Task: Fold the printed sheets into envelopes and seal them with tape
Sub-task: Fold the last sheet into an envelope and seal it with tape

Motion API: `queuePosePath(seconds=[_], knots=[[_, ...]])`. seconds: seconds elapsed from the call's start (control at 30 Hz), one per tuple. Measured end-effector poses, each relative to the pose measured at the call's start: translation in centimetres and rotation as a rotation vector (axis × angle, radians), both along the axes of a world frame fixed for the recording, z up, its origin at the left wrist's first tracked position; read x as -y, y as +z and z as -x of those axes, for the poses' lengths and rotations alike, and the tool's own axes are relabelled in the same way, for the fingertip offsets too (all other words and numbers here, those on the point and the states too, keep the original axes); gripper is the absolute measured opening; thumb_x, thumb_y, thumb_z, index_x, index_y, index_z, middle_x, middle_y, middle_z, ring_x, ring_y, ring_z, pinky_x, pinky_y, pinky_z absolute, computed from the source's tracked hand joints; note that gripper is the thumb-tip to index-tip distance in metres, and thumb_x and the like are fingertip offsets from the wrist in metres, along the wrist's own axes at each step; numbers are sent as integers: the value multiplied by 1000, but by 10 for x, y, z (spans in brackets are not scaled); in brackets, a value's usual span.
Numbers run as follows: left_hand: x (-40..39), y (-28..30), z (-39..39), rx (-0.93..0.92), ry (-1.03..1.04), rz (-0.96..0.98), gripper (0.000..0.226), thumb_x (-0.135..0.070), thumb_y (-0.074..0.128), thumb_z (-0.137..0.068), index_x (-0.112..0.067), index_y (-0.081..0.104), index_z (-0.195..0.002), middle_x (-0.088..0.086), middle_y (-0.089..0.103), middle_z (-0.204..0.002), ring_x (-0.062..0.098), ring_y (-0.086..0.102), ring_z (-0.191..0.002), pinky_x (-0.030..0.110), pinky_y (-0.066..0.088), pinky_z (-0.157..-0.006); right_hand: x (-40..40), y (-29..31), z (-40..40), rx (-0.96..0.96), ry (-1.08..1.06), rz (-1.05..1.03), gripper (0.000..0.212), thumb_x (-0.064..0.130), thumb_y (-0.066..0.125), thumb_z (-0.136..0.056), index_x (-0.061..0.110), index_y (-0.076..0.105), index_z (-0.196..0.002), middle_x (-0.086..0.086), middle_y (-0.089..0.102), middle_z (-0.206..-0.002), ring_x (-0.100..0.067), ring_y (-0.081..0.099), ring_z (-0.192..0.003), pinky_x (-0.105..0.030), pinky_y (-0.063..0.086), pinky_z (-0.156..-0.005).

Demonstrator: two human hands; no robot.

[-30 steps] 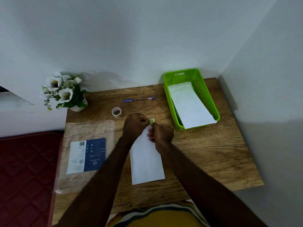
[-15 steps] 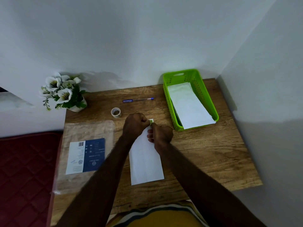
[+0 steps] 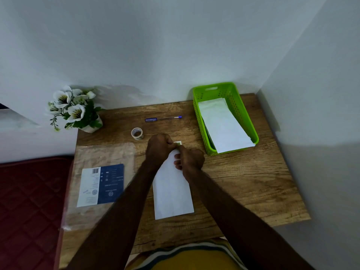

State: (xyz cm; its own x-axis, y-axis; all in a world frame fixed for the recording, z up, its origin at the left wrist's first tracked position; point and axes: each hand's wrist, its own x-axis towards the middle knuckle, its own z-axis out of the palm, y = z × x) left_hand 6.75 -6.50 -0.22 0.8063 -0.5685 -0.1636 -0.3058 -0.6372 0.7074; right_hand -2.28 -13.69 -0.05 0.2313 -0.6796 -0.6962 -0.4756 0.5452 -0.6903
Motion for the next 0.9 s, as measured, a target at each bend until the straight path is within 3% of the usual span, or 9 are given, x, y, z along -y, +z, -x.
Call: queuePosePath(seconds=[0.23, 0.43, 0.5, 0.57, 0.63, 0.7, 0.73, 0.8, 0.9], knots=[[-4, -4, -5, -67, 140, 160, 16, -11, 86, -76, -7, 70, -75, 6, 72, -78, 22, 69, -75, 46, 60, -75, 0, -6, 5, -18, 56, 60, 45, 39, 77, -89, -5, 70, -79, -13, 73, -66, -20, 65, -42, -27, 51, -43], [-6, -12, -11, -55, 126, 171, 14, -14, 86, -77, -11, 72, -76, 1, 72, -76, 13, 69, -73, 35, 59, -71, -2, 0, 16, -26, 121, 144, 17, 22, 75, -86, 11, 64, -79, -14, 73, -70, -23, 68, -45, -30, 52, -43], [-5, -14, -13, -43, 113, 168, 15, -15, 87, -76, -13, 72, -74, -3, 71, -74, 7, 66, -69, 28, 55, -67, -4, 1, 28, -50, 196, 452, 8, 16, 72, -84, 15, 64, -87, -9, 73, -76, -25, 69, -56, -34, 53, -51], [-5, -16, -15, -44, 101, 156, 15, -18, 88, -75, -16, 72, -74, -5, 70, -72, 5, 65, -67, 25, 53, -66, -4, -2, 44, -123, 389, 1014, 16, 15, 70, -85, 16, 70, -101, -4, 72, -81, -23, 68, -71, -29, 46, -58], [-7, -16, -17, -49, 102, 150, 16, -19, 88, -75, -16, 73, -75, -6, 70, -72, 6, 65, -67, 25, 54, -65, -1, -13, 53, -61, 624, 1336, 32, 16, 65, -93, 12, 69, -124, -8, 74, -113, -22, 69, -107, -32, 54, -82], [-8, -19, -18, -49, 88, 163, 15, -18, 87, -76, -15, 73, -76, -5, 70, -73, 6, 65, -67, 29, 56, -67, 5, -20, 54, -12, 829, 1307, 46, 22, 56, -100, 9, 54, -145, -15, 52, -150, -26, 44, -144, -40, 39, -115], [-8, -19, -18, -47, 81, 168, 15, -18, 87, -76, -14, 73, -77, -5, 70, -73, 6, 65, -68, 30, 56, -67, 8, -23, 55, -25, 913, 1249, 52, 26, 52, -103, 10, 45, -151, -15, 40, -159, -25, 31, -152, -44, 28, -123], [-10, -20, -17, -36, 73, 176, 16, -21, 88, -76, -14, 73, -78, -4, 70, -74, 7, 66, -69, 29, 57, -66, 11, -25, 54, -75, 1068, 1195, 59, 35, 44, -106, 13, 29, -159, -10, 24, -167, -22, 13, -157, -48, 14, -127], [-11, -21, -17, -9, 64, 189, 18, -25, 88, -76, -17, 72, -78, -7, 70, -73, 5, 66, -68, 25, 56, -64, 12, -31, 56, -138, 1196, 1187, 67, 45, 37, -107, 16, 14, -163, -4, 15, -170, -18, 4, -158, -50, 5, -127]])
